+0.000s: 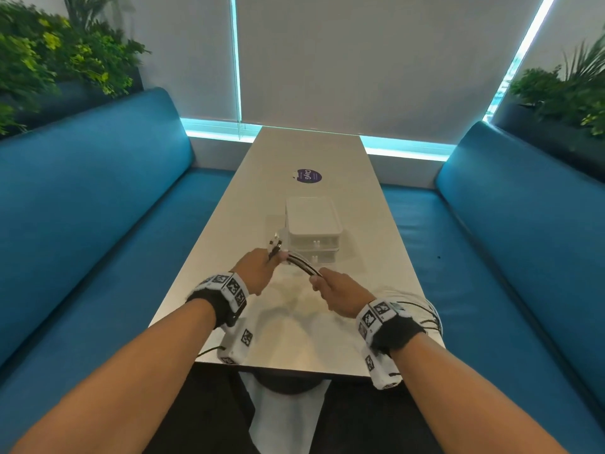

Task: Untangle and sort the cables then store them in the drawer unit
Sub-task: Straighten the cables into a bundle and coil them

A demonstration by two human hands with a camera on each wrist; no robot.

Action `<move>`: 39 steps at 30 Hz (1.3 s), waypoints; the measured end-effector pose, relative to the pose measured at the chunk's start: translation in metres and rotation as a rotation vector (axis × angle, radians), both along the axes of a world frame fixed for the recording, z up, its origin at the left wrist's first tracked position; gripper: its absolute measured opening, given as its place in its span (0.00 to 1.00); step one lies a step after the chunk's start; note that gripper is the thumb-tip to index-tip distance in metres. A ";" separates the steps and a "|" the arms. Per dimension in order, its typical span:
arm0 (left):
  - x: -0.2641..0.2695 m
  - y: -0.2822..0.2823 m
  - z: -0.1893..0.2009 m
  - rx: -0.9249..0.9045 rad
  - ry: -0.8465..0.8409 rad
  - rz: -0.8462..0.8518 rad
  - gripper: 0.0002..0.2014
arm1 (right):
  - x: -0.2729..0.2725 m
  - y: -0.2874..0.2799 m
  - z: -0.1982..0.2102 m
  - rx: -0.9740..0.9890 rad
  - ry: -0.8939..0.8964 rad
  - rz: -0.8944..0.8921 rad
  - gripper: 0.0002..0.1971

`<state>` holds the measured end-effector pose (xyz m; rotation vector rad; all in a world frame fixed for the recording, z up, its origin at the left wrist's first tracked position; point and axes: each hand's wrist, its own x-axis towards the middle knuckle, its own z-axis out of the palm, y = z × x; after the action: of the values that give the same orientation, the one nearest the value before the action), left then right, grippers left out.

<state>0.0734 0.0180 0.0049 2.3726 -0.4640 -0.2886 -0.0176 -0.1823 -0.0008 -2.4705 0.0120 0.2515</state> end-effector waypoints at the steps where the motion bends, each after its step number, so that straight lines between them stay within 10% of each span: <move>1: 0.000 -0.004 -0.001 -0.104 0.080 0.049 0.30 | -0.001 0.004 -0.001 -0.053 -0.048 0.014 0.17; 5: -0.014 -0.022 -0.004 -0.441 0.310 0.224 0.29 | 0.000 0.026 0.001 0.031 -0.156 0.005 0.17; 15: -0.034 -0.040 -0.006 -0.571 0.498 0.158 0.38 | 0.009 0.052 0.006 -0.043 -0.064 0.121 0.16; 18: -0.028 -0.038 -0.007 -0.533 0.391 0.233 0.22 | 0.009 0.054 0.004 -0.045 -0.045 0.134 0.15; 27: -0.016 -0.024 0.022 -0.976 0.323 0.476 0.28 | -0.003 0.019 0.000 -0.148 -0.004 0.122 0.19; 39: -0.016 -0.028 0.023 -0.908 0.320 0.481 0.16 | 0.004 0.021 -0.002 -0.267 -0.030 0.194 0.22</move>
<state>0.0574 -0.0102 0.0278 1.4439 0.1329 -0.1716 -0.0136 -0.1616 -0.0028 -2.7432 -0.2217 0.3137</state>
